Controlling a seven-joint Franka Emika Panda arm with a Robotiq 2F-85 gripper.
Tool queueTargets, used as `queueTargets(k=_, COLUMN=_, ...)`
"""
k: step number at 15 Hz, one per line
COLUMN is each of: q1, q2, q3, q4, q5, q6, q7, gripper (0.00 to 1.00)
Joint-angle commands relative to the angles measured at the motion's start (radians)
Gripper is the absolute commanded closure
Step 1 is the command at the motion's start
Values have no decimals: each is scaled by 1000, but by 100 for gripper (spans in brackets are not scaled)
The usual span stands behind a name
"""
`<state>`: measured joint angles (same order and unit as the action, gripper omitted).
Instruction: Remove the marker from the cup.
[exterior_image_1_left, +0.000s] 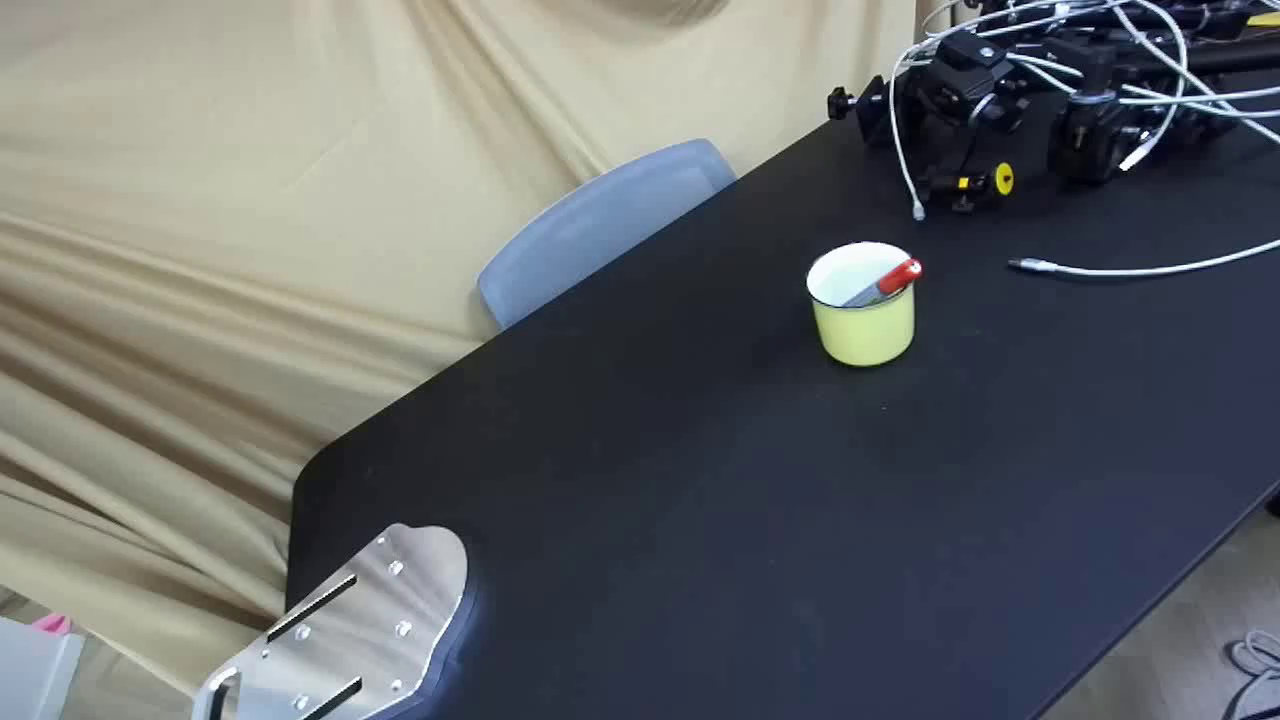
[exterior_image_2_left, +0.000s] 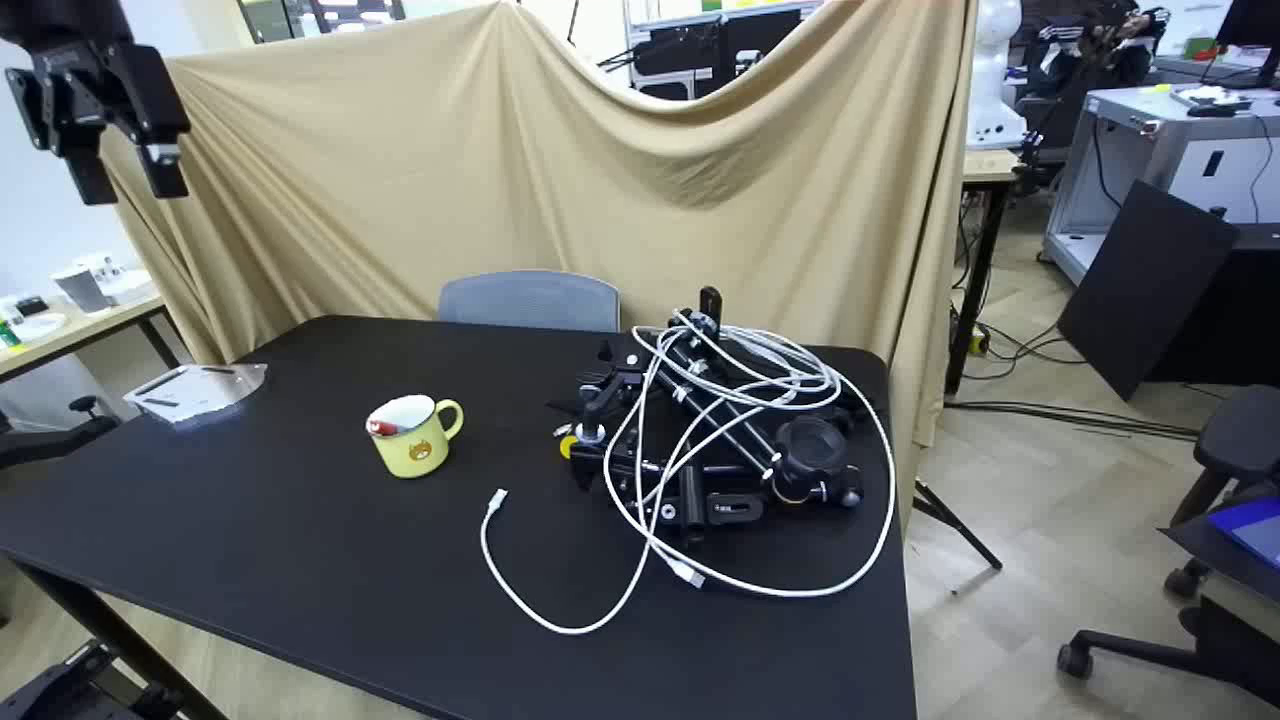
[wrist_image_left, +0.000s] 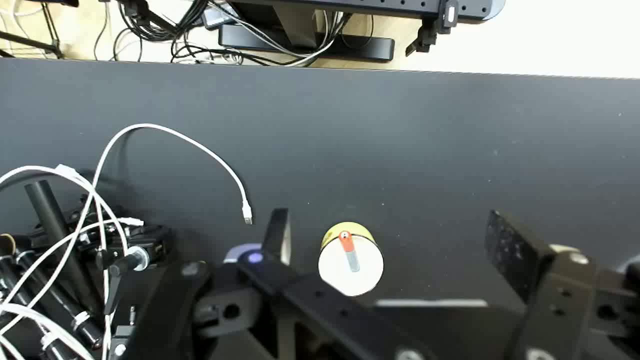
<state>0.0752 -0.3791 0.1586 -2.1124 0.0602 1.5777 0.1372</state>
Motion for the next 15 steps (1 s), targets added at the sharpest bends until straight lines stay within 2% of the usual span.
queueTargets(k=1, q1=9, q2=2, q3=-7, q4=2, q5=-2, q6=0, q7=3, gripper=0)
queueTargets(k=12, q1=9, q2=2, q3=-7, q4=2, q5=-2, q6=1, q7=3, gripper=0)
queueTargets(k=15, q1=-5, q2=1, q3=8, q4=-20, q5=-48, q6=106, q7=60, gripper=0)
